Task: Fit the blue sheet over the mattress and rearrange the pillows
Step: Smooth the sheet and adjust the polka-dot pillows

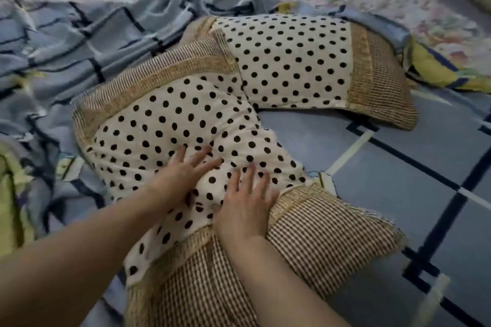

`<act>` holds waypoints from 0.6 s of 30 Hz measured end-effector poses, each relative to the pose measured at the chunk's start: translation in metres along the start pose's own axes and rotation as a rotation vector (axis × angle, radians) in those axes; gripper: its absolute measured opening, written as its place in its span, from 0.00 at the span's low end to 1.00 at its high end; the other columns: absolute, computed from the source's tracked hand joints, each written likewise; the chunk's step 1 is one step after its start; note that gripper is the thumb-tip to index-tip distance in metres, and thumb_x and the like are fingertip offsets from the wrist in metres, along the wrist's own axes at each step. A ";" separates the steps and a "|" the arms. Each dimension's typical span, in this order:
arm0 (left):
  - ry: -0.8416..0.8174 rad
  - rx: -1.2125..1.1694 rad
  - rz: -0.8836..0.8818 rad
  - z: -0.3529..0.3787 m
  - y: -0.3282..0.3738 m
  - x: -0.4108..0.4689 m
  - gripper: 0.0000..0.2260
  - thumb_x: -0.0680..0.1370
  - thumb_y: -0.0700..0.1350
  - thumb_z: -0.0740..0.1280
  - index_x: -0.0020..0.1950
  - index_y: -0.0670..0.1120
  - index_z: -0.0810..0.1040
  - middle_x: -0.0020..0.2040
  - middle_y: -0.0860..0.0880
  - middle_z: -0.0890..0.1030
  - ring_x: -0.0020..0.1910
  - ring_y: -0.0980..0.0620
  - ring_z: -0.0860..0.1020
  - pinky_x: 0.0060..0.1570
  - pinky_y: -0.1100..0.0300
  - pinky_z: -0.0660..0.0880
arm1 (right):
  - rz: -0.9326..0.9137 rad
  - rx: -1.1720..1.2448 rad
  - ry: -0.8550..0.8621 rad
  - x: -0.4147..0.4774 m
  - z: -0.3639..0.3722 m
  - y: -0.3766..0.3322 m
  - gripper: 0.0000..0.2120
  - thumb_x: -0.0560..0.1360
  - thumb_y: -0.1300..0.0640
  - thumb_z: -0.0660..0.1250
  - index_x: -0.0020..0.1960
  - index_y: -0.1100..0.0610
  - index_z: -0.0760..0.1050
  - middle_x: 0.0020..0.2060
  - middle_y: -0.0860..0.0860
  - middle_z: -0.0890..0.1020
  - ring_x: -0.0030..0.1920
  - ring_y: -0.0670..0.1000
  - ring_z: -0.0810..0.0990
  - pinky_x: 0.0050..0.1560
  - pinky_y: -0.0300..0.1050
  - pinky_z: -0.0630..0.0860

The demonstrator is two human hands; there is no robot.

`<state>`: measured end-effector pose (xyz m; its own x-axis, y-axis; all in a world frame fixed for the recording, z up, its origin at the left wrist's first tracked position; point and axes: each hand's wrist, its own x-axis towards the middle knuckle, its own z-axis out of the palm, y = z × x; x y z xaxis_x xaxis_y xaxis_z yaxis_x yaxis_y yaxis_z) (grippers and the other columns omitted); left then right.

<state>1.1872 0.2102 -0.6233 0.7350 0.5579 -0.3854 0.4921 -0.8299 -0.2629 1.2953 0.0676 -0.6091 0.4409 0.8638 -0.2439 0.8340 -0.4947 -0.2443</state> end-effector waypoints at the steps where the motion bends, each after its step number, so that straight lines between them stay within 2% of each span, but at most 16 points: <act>1: 0.006 -0.045 -0.017 0.000 -0.003 0.000 0.47 0.74 0.30 0.62 0.74 0.61 0.32 0.77 0.54 0.36 0.75 0.37 0.47 0.69 0.44 0.63 | -0.017 -0.031 0.009 0.005 0.005 -0.003 0.35 0.79 0.43 0.56 0.77 0.58 0.43 0.76 0.60 0.44 0.73 0.69 0.42 0.68 0.71 0.45; 4: 0.076 -0.219 -0.035 -0.016 -0.004 -0.008 0.31 0.76 0.36 0.63 0.73 0.59 0.58 0.76 0.53 0.57 0.71 0.43 0.63 0.62 0.49 0.71 | -0.047 -0.079 -0.016 0.008 -0.001 -0.007 0.29 0.80 0.49 0.53 0.76 0.58 0.50 0.76 0.58 0.51 0.73 0.68 0.49 0.67 0.68 0.51; 6: 0.136 -0.243 -0.032 -0.039 0.001 -0.021 0.23 0.75 0.41 0.65 0.68 0.56 0.67 0.65 0.51 0.72 0.58 0.48 0.75 0.52 0.53 0.76 | -0.091 -0.066 -0.016 -0.002 -0.019 -0.003 0.25 0.80 0.52 0.52 0.75 0.58 0.55 0.76 0.56 0.55 0.72 0.66 0.53 0.67 0.65 0.55; 7: 0.140 -0.217 -0.027 -0.054 0.005 -0.028 0.20 0.75 0.41 0.65 0.66 0.55 0.68 0.60 0.51 0.74 0.52 0.50 0.77 0.48 0.55 0.77 | -0.117 -0.060 -0.020 -0.008 -0.029 0.001 0.24 0.80 0.53 0.52 0.75 0.58 0.57 0.75 0.56 0.57 0.72 0.65 0.55 0.68 0.64 0.56; 9: 0.152 -0.143 -0.046 -0.081 0.012 -0.045 0.18 0.75 0.41 0.64 0.64 0.54 0.68 0.54 0.52 0.76 0.44 0.52 0.79 0.42 0.57 0.77 | -0.167 -0.049 0.027 -0.023 -0.046 0.008 0.23 0.80 0.54 0.53 0.73 0.59 0.60 0.74 0.56 0.61 0.72 0.63 0.58 0.68 0.61 0.59; 11: 0.199 -0.126 -0.024 -0.113 0.025 -0.071 0.17 0.76 0.41 0.63 0.63 0.53 0.69 0.52 0.52 0.76 0.41 0.53 0.78 0.39 0.58 0.76 | -0.173 -0.001 0.114 -0.050 -0.071 0.019 0.22 0.78 0.58 0.54 0.71 0.61 0.65 0.71 0.57 0.67 0.70 0.64 0.62 0.67 0.62 0.63; 14: 0.288 -0.074 0.044 -0.152 0.054 -0.103 0.16 0.77 0.42 0.64 0.63 0.53 0.68 0.52 0.52 0.75 0.42 0.53 0.78 0.35 0.62 0.70 | -0.163 0.095 0.278 -0.096 -0.102 0.042 0.21 0.73 0.62 0.56 0.64 0.62 0.74 0.63 0.58 0.77 0.63 0.65 0.72 0.60 0.62 0.71; 16: 0.327 -0.082 0.104 -0.182 0.083 -0.119 0.18 0.76 0.42 0.66 0.64 0.54 0.67 0.56 0.53 0.75 0.46 0.53 0.78 0.37 0.62 0.69 | -0.120 0.111 0.361 -0.127 -0.129 0.070 0.21 0.70 0.65 0.62 0.62 0.62 0.76 0.61 0.57 0.79 0.61 0.64 0.74 0.59 0.61 0.73; 18: 0.358 -0.113 0.181 -0.213 0.122 -0.130 0.19 0.74 0.42 0.68 0.62 0.53 0.69 0.57 0.51 0.76 0.48 0.51 0.79 0.37 0.60 0.71 | -0.057 0.114 0.391 -0.166 -0.162 0.105 0.24 0.68 0.66 0.62 0.63 0.60 0.75 0.61 0.56 0.78 0.62 0.64 0.74 0.61 0.60 0.72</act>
<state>1.2510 0.0350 -0.4167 0.9203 0.3830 -0.0793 0.3735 -0.9208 -0.1123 1.3627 -0.1124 -0.4425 0.5060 0.8506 0.1428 0.8285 -0.4332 -0.3550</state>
